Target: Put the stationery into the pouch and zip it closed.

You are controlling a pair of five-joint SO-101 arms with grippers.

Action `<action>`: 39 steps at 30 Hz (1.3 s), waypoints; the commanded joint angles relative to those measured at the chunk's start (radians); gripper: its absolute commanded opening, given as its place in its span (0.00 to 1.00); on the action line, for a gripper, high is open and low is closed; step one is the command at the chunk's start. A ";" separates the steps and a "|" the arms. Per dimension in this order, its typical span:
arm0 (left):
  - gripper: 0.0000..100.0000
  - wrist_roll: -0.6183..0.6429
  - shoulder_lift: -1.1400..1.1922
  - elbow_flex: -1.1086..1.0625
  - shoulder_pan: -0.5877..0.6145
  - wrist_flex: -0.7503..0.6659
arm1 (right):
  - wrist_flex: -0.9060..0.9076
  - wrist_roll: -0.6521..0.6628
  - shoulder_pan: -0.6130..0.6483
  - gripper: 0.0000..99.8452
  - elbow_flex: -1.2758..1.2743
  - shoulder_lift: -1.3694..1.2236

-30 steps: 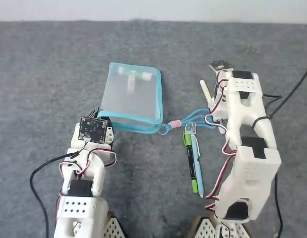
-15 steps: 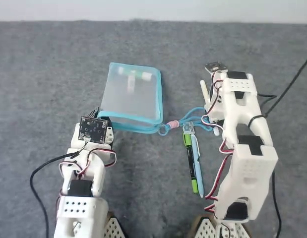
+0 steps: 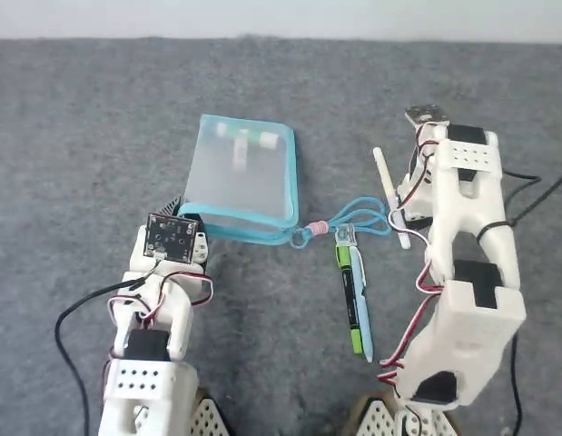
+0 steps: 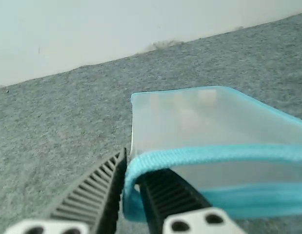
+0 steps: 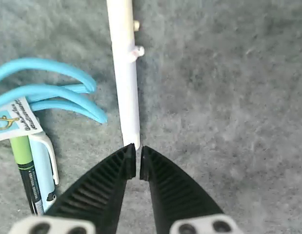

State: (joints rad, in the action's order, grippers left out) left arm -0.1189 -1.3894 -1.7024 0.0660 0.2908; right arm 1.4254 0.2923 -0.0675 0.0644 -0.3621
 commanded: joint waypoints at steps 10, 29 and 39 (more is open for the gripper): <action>0.01 -0.003 0.005 0.012 -0.009 -0.035 | -0.094 -0.011 0.082 0.14 -0.026 -0.090; 0.01 -0.003 0.005 0.012 -0.009 -0.035 | 0.096 -0.006 0.056 0.01 -0.028 0.140; 0.01 -0.003 0.005 0.012 -0.009 -0.035 | 0.240 -0.003 0.081 0.01 -0.221 0.746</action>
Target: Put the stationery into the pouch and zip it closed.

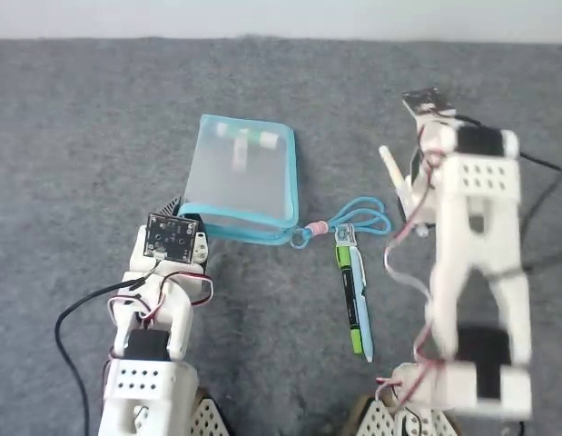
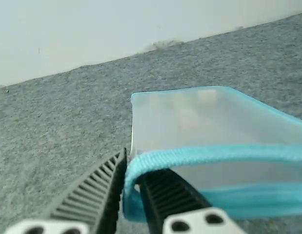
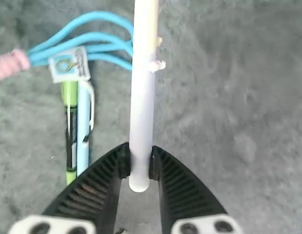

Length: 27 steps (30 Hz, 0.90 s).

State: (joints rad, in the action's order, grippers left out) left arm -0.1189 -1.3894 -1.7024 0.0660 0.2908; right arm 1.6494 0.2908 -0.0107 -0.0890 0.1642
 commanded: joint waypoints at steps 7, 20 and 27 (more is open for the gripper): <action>0.01 -0.003 0.005 0.012 -0.009 -0.035 | 0.025 0.000 0.216 0.01 -0.287 0.704; 0.01 -0.003 0.005 0.012 -0.009 -0.035 | 0.131 0.137 0.605 0.01 -0.474 0.989; 0.01 -0.003 0.005 0.012 -0.009 -0.035 | 0.076 0.133 0.605 0.01 -0.479 0.800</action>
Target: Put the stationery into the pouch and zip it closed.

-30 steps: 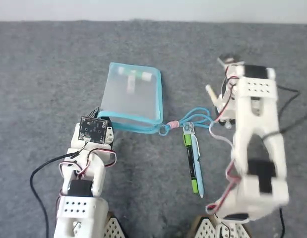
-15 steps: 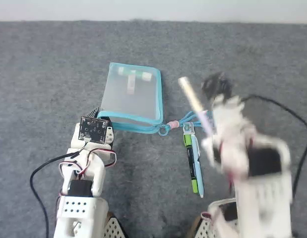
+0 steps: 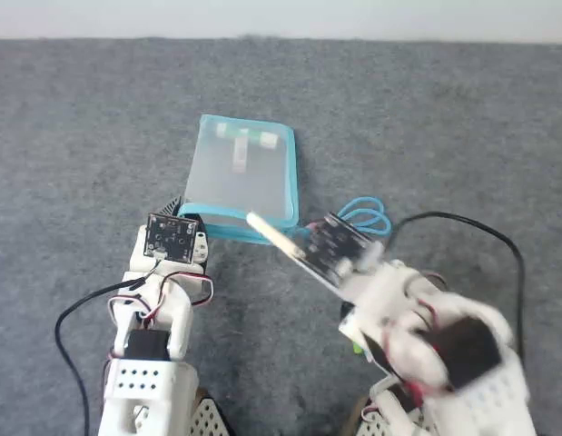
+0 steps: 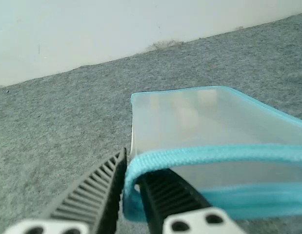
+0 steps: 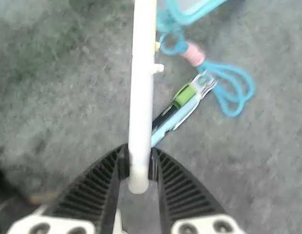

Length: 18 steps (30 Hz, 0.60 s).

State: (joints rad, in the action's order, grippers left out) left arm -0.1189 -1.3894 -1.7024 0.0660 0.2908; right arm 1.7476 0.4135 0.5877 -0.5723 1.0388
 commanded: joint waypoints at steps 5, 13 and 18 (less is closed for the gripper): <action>0.01 -0.003 0.005 0.012 -0.009 -0.035 | -0.104 -0.025 0.002 0.01 0.011 -0.199; 0.01 -0.003 0.005 0.012 -0.012 -0.035 | -0.197 -0.074 0.001 0.01 0.023 -0.340; 0.01 -0.003 0.005 0.012 -0.086 -0.031 | -0.193 -0.123 -0.001 0.01 0.147 -0.423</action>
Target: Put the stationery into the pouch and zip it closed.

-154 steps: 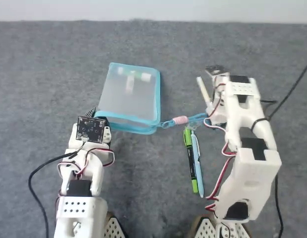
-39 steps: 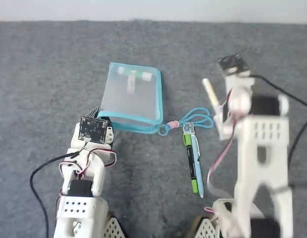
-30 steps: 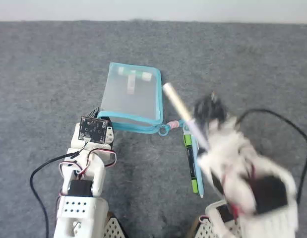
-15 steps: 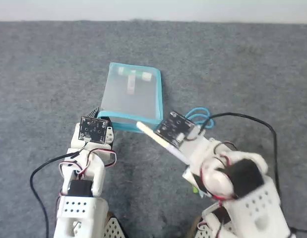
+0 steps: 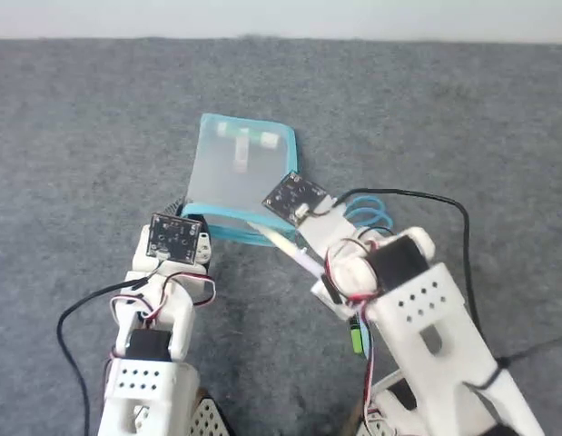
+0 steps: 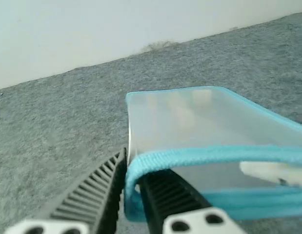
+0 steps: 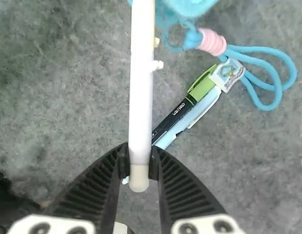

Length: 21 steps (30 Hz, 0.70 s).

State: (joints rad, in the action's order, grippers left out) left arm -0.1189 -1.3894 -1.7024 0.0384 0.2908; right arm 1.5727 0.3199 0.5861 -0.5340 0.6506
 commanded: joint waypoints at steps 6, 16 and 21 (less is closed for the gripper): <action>0.01 -0.002 0.011 0.012 -0.153 -0.029 | -0.019 -0.032 0.001 0.01 0.253 -0.171; 0.01 0.003 0.006 0.012 -0.333 0.021 | -0.036 -0.195 -0.130 0.01 0.486 -0.447; 0.01 0.003 0.005 0.012 -0.333 0.020 | -0.025 -0.261 -0.170 0.01 0.609 -0.581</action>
State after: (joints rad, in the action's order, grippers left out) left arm -0.1158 -1.3894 -1.7024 -0.2716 0.3061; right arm 1.5712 0.0913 0.4542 -0.0353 0.1028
